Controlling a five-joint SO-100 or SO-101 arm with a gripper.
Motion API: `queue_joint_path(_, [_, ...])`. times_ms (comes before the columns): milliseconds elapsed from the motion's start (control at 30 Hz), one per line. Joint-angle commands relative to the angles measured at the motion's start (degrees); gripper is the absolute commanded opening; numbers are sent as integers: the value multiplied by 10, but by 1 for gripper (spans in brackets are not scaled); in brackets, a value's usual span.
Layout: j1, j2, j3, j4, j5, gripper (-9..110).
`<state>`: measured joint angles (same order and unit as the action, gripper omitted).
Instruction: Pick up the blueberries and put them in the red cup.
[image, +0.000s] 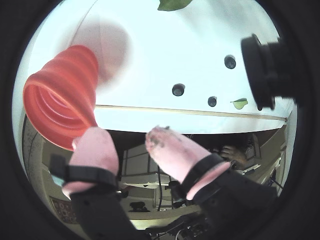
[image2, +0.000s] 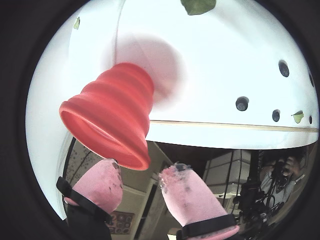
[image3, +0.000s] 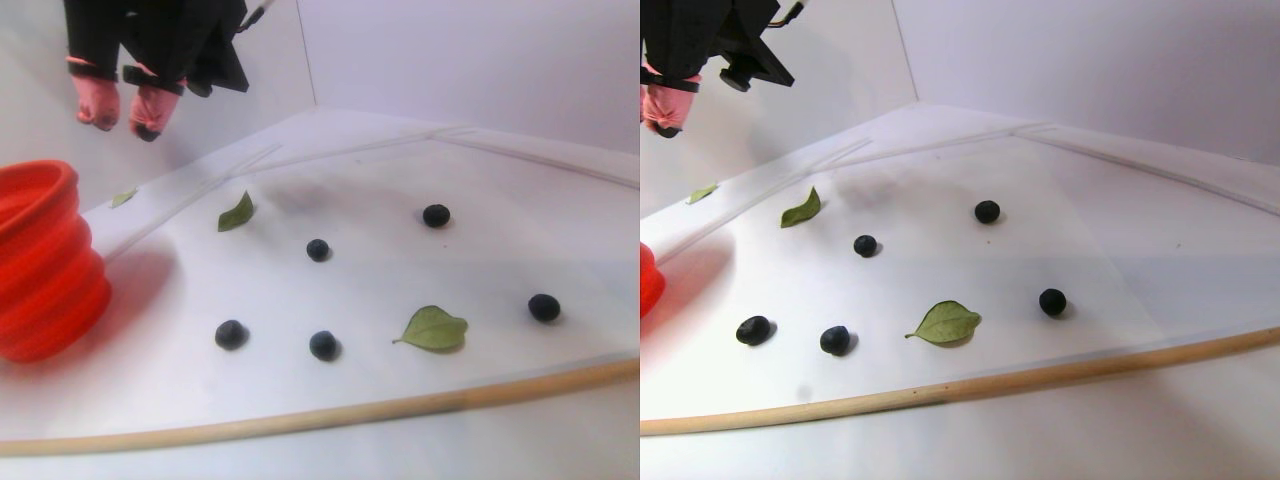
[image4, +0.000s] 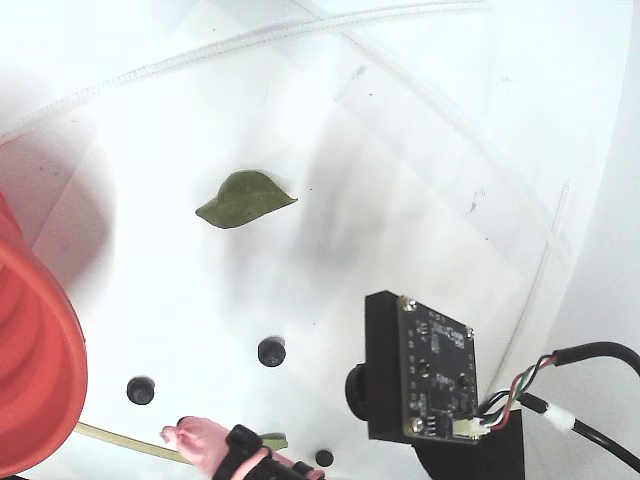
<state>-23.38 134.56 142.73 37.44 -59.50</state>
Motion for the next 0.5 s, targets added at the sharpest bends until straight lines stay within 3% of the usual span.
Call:
queue_joint_path(0, [18, 46, -34, 11, -25, 14])
queue_joint_path(467, [112, 53, -47, 47, -124, 14])
